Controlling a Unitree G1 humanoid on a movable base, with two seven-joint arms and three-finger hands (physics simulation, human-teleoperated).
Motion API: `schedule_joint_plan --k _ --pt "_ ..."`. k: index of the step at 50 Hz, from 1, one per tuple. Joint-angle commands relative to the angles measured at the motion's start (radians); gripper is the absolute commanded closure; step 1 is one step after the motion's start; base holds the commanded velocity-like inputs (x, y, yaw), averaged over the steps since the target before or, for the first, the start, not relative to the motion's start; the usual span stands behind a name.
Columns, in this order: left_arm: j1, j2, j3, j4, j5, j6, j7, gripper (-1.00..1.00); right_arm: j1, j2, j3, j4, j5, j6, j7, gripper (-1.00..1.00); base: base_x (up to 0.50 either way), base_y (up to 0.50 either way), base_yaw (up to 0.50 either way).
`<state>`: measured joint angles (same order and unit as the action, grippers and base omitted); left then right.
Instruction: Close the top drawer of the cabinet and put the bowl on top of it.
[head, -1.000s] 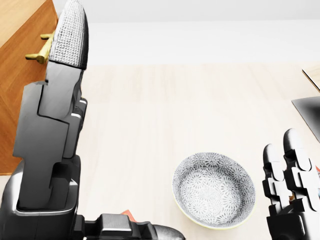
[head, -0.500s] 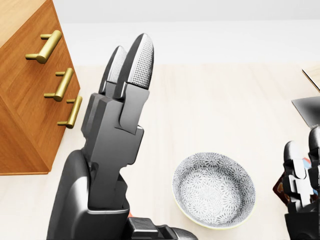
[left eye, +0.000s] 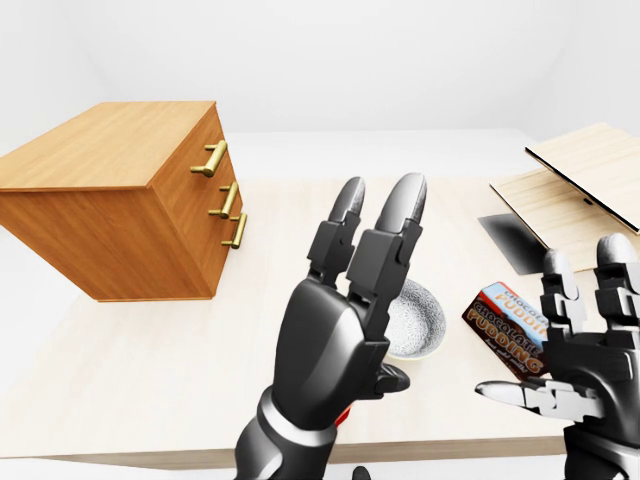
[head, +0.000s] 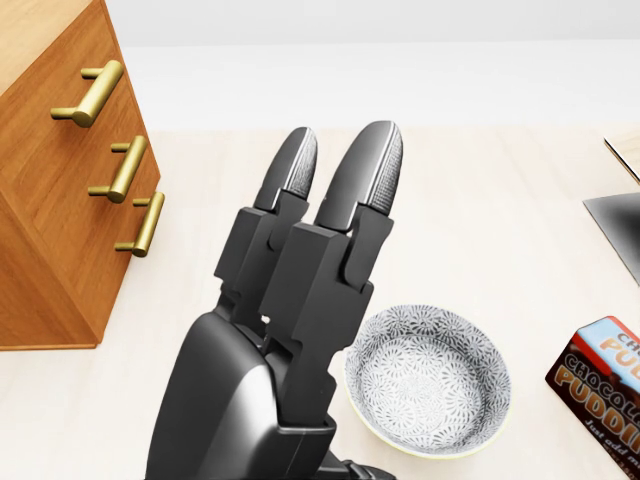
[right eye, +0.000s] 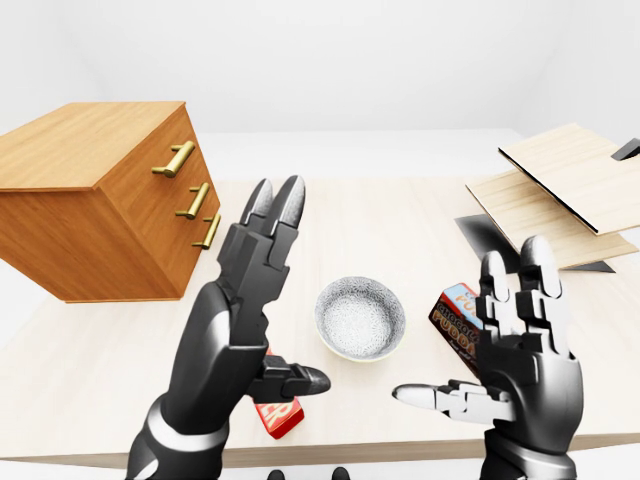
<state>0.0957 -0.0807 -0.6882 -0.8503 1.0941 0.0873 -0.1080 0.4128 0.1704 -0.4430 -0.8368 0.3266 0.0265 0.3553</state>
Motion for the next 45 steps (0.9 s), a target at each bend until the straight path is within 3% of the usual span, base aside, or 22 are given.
schedule_joint_plan --k 1,28,45 --pt "0.008 -0.016 -0.020 0.031 0.084 0.000 -0.018 -1.00 -0.017 0.024 -0.062 -0.031 0.027 0.033 0.032 -1.00 0.00 0.00 0.00" --pt "0.045 0.004 -0.066 0.183 0.177 0.000 0.034 -1.00 -0.015 0.047 -0.106 -0.058 0.059 0.052 0.055 -1.00 0.00 0.00 0.00" --pt "0.026 -0.033 -0.084 0.236 0.267 0.000 0.029 -1.00 -0.014 0.050 -0.108 -0.059 0.062 0.053 0.061 -1.00 0.00 0.00 0.00"
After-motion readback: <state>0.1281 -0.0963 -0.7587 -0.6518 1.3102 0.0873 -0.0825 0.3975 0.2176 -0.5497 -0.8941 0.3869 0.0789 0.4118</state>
